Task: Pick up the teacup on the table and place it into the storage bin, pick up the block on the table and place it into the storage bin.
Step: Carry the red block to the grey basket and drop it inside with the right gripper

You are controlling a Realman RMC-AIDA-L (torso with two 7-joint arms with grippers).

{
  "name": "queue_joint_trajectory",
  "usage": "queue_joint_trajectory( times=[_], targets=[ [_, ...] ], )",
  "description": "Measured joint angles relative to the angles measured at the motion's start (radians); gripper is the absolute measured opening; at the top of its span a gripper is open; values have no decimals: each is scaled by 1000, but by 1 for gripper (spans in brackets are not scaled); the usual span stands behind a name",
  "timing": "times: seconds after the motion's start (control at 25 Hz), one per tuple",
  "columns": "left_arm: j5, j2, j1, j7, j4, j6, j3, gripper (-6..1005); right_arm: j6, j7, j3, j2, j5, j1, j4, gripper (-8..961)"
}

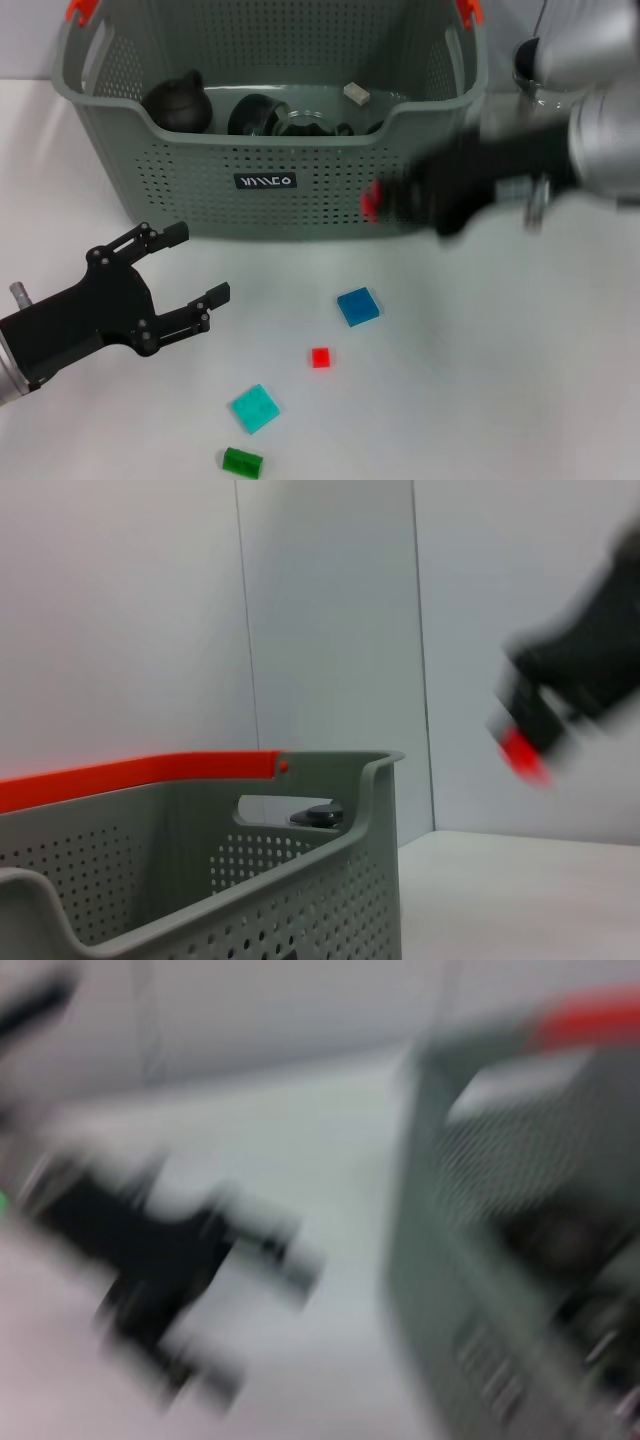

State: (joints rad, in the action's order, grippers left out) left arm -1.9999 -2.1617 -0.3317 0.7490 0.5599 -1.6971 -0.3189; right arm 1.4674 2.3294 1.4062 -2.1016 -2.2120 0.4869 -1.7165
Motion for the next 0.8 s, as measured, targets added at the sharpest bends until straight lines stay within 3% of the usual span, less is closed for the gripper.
queue_joint_trajectory(
  times=[0.2, 0.32, 0.52, 0.8],
  targets=[
    [1, 2, -8, 1, 0, 1, 2, 827, -159, 15, -185, 3, 97, 81, 6, 168],
    [1, 2, -11, 4, -2, -3, 2, 827, -226, 29, -245, 5, 102, 144, 59, 167],
    [1, 2, -12, 5, -4, -8, 2, 827, -255, 33, -311, 8, 33, 249, 210, 83],
    [1, 2, -6, 6, -4, -9, 1, 827, -306, -9, -334, 8, -8, 272, 314, 338]
  ],
)
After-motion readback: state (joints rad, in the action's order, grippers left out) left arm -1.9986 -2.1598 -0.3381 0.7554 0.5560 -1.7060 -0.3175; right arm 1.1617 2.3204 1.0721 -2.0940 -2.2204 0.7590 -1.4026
